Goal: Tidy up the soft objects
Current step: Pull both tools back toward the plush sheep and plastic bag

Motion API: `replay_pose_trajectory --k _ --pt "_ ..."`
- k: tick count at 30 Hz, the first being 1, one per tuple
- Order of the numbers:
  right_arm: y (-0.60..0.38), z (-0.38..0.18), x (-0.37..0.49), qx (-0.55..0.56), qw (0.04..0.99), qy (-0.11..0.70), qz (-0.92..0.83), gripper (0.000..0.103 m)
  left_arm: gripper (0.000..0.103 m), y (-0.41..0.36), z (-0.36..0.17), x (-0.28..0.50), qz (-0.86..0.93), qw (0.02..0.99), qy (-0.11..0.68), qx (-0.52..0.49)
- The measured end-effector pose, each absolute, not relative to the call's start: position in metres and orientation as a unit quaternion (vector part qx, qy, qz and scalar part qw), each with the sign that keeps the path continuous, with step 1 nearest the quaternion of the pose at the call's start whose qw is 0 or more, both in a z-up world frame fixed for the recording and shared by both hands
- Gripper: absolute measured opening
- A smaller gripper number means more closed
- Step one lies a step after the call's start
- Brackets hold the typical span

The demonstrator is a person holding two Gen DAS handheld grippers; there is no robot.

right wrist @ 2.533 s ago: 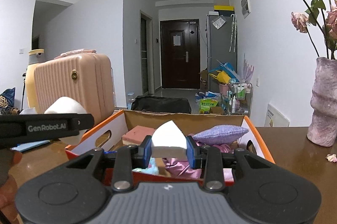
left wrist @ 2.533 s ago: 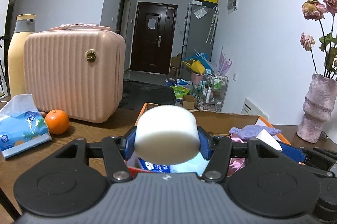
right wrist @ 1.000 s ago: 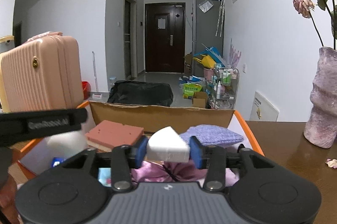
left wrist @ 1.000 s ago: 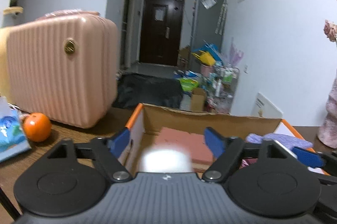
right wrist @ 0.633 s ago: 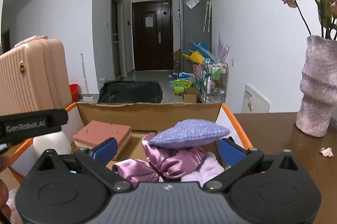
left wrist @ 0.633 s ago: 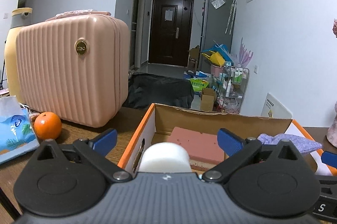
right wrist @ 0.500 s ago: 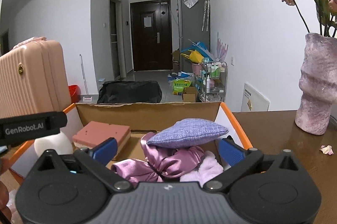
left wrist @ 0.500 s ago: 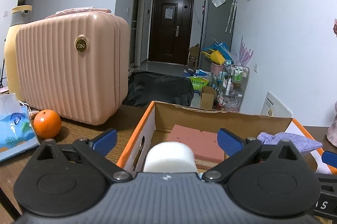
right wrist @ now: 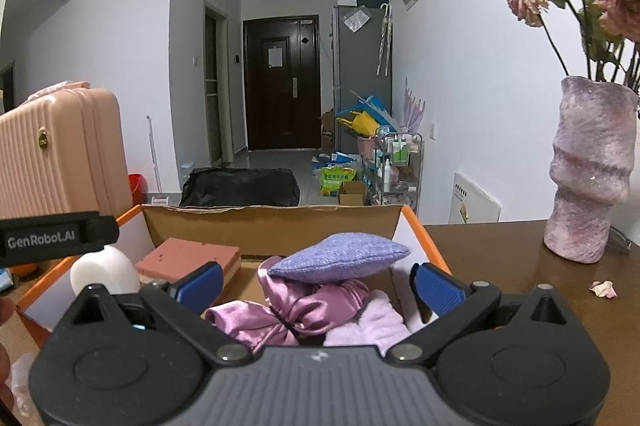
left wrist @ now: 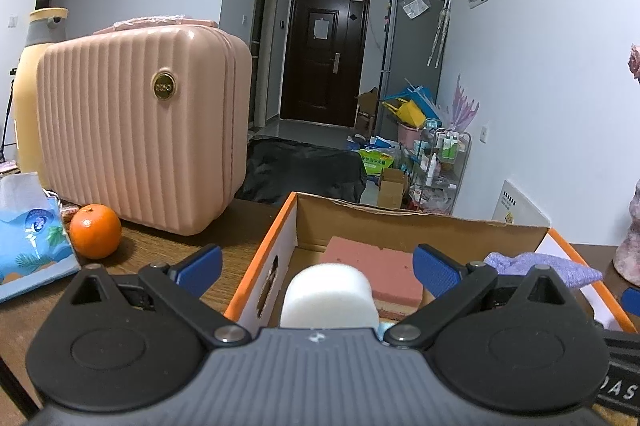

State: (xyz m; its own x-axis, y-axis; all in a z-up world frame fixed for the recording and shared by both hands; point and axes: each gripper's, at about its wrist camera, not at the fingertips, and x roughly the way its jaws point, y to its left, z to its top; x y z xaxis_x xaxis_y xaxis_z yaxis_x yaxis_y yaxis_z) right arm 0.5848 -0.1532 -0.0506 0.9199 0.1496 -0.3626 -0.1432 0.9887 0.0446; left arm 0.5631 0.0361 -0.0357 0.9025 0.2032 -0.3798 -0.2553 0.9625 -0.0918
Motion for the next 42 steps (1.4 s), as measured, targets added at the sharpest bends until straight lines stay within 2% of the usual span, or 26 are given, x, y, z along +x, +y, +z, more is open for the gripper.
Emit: replay_pose_trajectory --k 20,42 --pt "-0.170 -0.053 0.513 -0.007 0.985 0.160 0.058 0.103 0.103 0.041 -0.036 0.505 0.116 0.973 0.188 -0.067" --pt "-0.164 -0.060 0.442 -0.026 0.982 0.172 0.077 0.103 0.103 0.046 -0.042 0.440 0.092 0.972 0.209 -0.059"
